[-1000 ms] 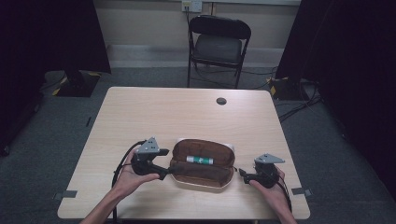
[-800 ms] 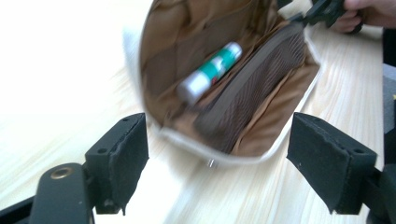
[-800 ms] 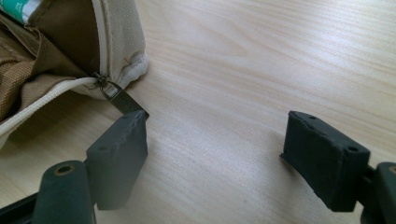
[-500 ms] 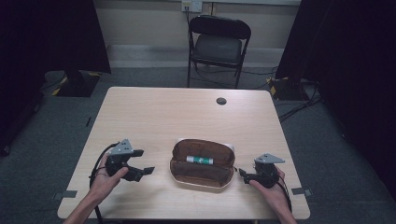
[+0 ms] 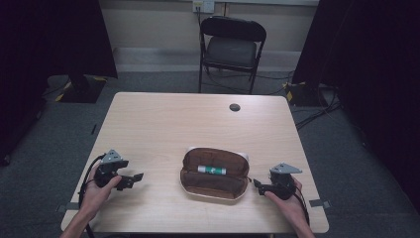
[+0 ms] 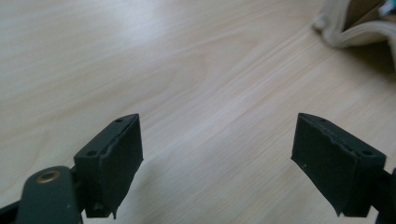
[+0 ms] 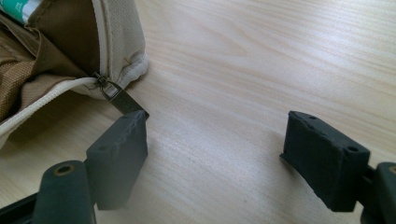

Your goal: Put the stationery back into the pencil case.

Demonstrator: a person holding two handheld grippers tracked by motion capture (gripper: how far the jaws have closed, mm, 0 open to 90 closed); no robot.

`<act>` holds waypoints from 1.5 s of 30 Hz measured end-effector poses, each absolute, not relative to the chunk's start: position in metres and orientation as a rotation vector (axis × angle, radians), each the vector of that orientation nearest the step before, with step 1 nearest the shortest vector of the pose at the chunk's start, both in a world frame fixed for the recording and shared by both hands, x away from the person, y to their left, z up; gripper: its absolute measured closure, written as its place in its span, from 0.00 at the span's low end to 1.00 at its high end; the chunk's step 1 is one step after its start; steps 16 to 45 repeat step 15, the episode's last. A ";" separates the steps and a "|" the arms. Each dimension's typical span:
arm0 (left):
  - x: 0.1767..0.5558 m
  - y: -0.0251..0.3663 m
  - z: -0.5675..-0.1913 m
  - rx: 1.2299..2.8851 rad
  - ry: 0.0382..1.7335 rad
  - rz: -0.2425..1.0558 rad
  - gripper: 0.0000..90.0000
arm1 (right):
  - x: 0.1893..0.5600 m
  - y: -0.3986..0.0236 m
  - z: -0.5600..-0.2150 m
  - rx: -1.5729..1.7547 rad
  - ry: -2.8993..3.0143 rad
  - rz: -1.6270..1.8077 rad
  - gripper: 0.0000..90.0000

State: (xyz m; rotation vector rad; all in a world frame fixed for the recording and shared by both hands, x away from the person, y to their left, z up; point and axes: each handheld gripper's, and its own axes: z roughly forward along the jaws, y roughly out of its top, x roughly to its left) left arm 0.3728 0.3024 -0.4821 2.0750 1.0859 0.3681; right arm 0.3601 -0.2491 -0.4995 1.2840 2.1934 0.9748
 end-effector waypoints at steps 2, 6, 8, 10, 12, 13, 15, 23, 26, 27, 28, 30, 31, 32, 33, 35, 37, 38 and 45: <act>0.374 0.304 -0.485 2.098 1.101 0.362 0.18 | 0.360 -0.249 -0.499 1.284 2.193 0.975 0.23; 0.375 0.308 -0.494 2.121 1.138 0.397 0.18 | 0.360 -0.249 -0.500 1.283 2.193 0.975 0.23; 0.375 0.307 -0.497 2.114 1.135 0.448 0.17 | 0.360 -0.249 -0.499 1.284 2.193 0.975 0.23; 0.376 0.308 -0.501 2.104 1.101 0.483 0.16 | 0.360 -0.249 -0.499 1.284 2.193 0.975 0.23; 0.376 0.308 -0.502 2.090 1.105 0.487 0.13 | 0.360 -0.249 -0.499 1.285 2.193 0.974 0.23; 0.376 0.308 -0.502 2.091 1.104 0.487 0.13 | 0.360 -0.249 -0.500 1.284 2.193 0.975 0.23; 0.376 0.309 -0.502 2.092 1.104 0.488 0.13 | 0.361 -0.249 -0.500 1.282 2.192 0.972 0.23; 0.376 0.309 -0.502 2.092 1.104 0.488 0.13 | 0.361 -0.249 -0.500 1.282 2.192 0.972 0.23; 0.376 0.309 -0.502 2.092 1.104 0.488 0.13 | 0.361 -0.249 -0.500 1.282 2.192 0.972 0.23; 0.376 0.309 -0.502 2.092 1.104 0.488 0.13 | 0.361 -0.249 -0.500 1.282 2.192 0.972 0.23; 0.376 0.309 -0.502 2.092 1.104 0.488 0.13 | 0.361 -0.249 -0.500 1.282 2.192 0.972 0.23; 0.376 0.309 -0.502 2.092 1.104 0.488 0.13 | 0.361 -0.249 -0.500 1.282 2.192 0.972 0.23; 0.376 0.309 -0.502 2.092 1.104 0.488 0.13 | 0.361 -0.249 -0.500 1.282 2.192 0.972 0.23; 0.376 0.309 -0.502 2.092 1.104 0.488 0.13 | 0.361 -0.249 -0.500 1.282 2.192 0.972 0.23; 0.376 0.309 -0.502 2.092 1.104 0.488 0.13 | 0.361 -0.249 -0.500 1.282 2.192 0.972 0.23; 0.376 0.309 -0.502 2.092 1.104 0.488 0.13 | 0.361 -0.249 -0.500 1.282 2.192 0.972 0.23; 0.376 0.309 -0.502 2.092 1.104 0.488 0.13 | 0.361 -0.249 -0.500 1.282 2.192 0.972 0.23; 0.376 0.309 -0.502 2.092 1.104 0.488 0.13 | 0.361 -0.249 -0.500 1.282 2.192 0.972 0.23; 0.376 0.309 -0.502 2.092 1.104 0.488 0.13 | 0.361 -0.249 -0.500 1.282 2.192 0.972 0.23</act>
